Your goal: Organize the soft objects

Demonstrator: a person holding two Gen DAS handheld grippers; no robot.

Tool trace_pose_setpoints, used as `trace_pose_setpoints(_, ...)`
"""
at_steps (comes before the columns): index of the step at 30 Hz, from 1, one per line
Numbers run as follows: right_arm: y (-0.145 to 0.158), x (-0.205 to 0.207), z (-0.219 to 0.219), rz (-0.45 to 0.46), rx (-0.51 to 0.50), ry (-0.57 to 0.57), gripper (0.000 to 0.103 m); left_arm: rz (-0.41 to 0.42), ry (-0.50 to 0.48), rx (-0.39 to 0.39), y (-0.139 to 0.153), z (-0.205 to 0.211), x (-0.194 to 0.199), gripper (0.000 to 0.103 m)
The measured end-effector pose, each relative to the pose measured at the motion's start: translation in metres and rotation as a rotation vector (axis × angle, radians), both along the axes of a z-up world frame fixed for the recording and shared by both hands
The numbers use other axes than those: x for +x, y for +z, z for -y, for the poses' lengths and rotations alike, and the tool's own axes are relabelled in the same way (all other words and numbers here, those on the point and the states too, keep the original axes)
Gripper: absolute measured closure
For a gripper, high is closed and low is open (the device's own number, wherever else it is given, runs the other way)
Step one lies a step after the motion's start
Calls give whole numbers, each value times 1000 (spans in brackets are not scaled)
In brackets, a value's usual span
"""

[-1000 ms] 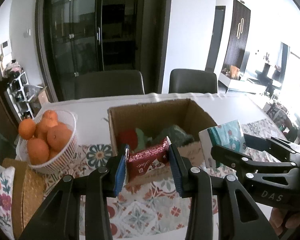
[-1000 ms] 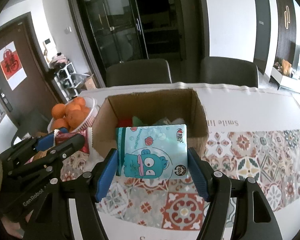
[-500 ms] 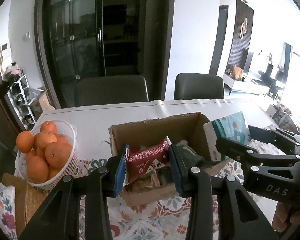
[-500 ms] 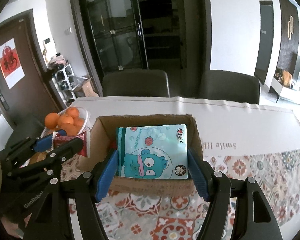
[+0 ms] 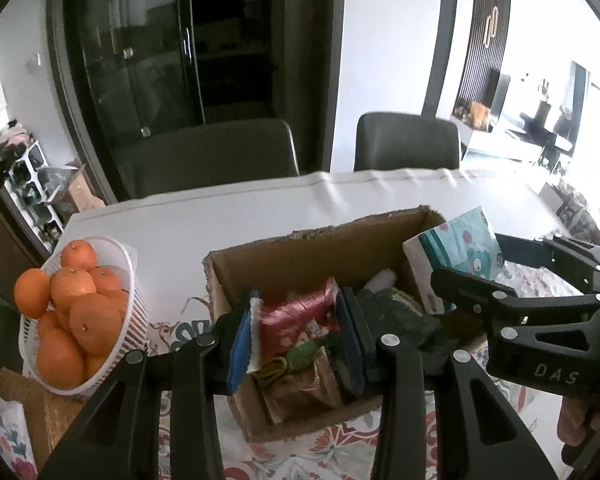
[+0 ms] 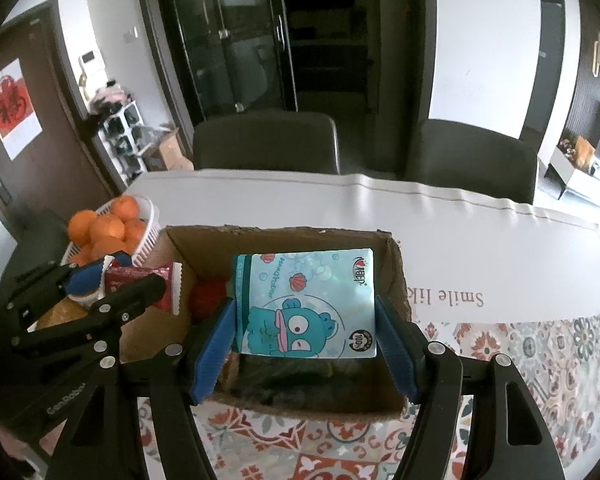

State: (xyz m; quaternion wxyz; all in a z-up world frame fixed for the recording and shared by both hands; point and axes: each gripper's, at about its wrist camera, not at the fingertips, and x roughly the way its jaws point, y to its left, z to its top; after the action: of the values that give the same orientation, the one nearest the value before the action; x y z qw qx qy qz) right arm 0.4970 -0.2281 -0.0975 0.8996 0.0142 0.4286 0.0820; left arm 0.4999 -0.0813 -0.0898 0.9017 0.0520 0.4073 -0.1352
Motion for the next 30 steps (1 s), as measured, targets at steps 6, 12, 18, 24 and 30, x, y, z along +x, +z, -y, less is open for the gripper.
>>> trace_pose_setpoints(6,-11,18,5,-56,21,-15,30,-30,21,36,-7,0,10,43)
trace_pose_setpoints(12,-4,7,9,-21,-8,-65,29,-1,92,70,1,-8,-5,27)
trace_pose_setpoints(18,19,-40,10,83,-63,-130,17,51,195,107,17,-17,-47,15)
trace_pose_setpoints(24,38,-107,9,168,-64,-132,14,144,243,91,38,-22,-107,5)
trace_pose_setpoints(30,51,-168,13,216,-7,-146,14,237,248,70,61,-24,-172,0)
